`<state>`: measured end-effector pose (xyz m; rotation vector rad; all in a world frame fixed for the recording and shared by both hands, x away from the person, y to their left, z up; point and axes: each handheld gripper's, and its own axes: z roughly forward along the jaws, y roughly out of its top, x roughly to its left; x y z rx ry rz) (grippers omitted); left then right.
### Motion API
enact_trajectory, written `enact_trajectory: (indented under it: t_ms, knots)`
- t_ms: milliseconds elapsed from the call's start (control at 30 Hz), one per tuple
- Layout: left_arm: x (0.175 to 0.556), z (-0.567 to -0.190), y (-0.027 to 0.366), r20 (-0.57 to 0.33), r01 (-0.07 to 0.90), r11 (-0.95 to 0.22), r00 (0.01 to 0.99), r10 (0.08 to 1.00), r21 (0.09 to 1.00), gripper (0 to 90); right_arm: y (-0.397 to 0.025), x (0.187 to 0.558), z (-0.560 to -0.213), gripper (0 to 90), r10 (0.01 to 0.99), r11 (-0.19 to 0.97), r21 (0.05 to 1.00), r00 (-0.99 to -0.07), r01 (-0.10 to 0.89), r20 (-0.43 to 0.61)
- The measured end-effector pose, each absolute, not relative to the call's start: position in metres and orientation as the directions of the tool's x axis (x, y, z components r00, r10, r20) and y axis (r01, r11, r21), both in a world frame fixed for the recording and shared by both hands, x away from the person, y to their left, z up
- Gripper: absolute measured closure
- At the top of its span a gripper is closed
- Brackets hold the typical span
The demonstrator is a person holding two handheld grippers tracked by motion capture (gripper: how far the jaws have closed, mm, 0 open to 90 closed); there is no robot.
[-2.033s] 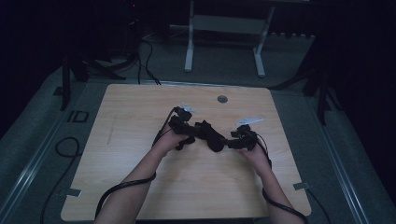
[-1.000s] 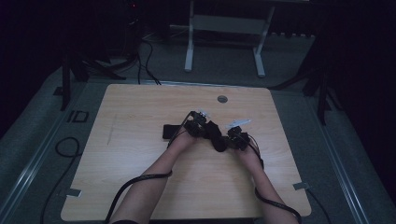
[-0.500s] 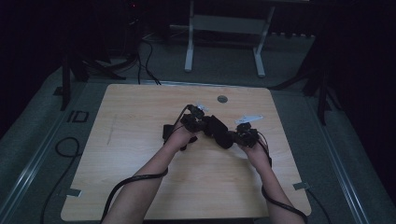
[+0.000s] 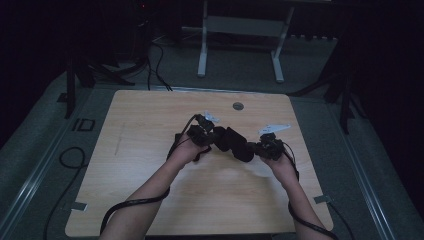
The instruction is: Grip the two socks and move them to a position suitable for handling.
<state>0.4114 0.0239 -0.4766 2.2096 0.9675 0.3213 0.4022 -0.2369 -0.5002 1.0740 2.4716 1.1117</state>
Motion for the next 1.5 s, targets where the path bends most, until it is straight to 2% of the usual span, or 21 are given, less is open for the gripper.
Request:
enact_trajectory:
  t_ms: [333,600,667,900,1100,1233,1267,1400,1500]
  knots:
    - [0.366,-0.463,0.051,-0.069,0.506,-0.469,0.729,0.681,0.724,86.0,-0.251,0.378,-0.492,86.3,0.661,0.454,0.729,-0.742,0.512,0.109]
    - [0.334,-0.455,0.077,-0.043,0.495,-0.469,0.72,0.693,0.732,85.9,-0.263,0.366,-0.486,86.1,0.643,0.455,0.726,-0.755,0.515,0.132]
    - [0.327,-0.454,0.083,-0.065,0.504,-0.451,0.716,0.695,0.736,85.9,-0.264,0.363,-0.487,86.1,0.64,0.458,0.722,-0.756,0.519,0.137]
    - [0.292,-0.453,0.094,-0.023,0.478,-0.481,0.727,0.686,0.735,85.9,-0.263,0.349,-0.483,86.0,0.606,0.481,0.725,-0.785,0.493,0.132]
    - [0.274,-0.455,0.105,-0.049,0.493,-0.453,0.715,0.698,0.743,85.8,-0.26,0.338,-0.477,85.7,0.576,0.492,0.731,-0.806,0.473,0.134]
    - [0.252,-0.469,0.115,-0.081,0.52,-0.438,0.706,0.703,0.734,85.8,-0.259,0.326,-0.477,85.7,0.558,0.479,0.742,-0.815,0.469,0.154]
    - [0.247,-0.482,0.117,-0.087,0.532,-0.43,0.696,0.713,0.729,85.8,-0.257,0.323,-0.487,85.7,0.553,0.491,0.724,-0.816,0.484,0.17]
    - [0.251,-0.508,0.121,-0.156,0.592,-0.398,0.672,0.724,0.701,85.7,-0.251,0.329,-0.513,85.7,0.547,0.523,0.67,-0.81,0.528,0.211]
    - [0.255,-0.521,0.122,-0.157,0.608,-0.4,0.661,0.734,0.686,85.6,-0.247,0.334,-0.523,85.7,0.551,0.541,0.644,-0.807,0.54,0.214]
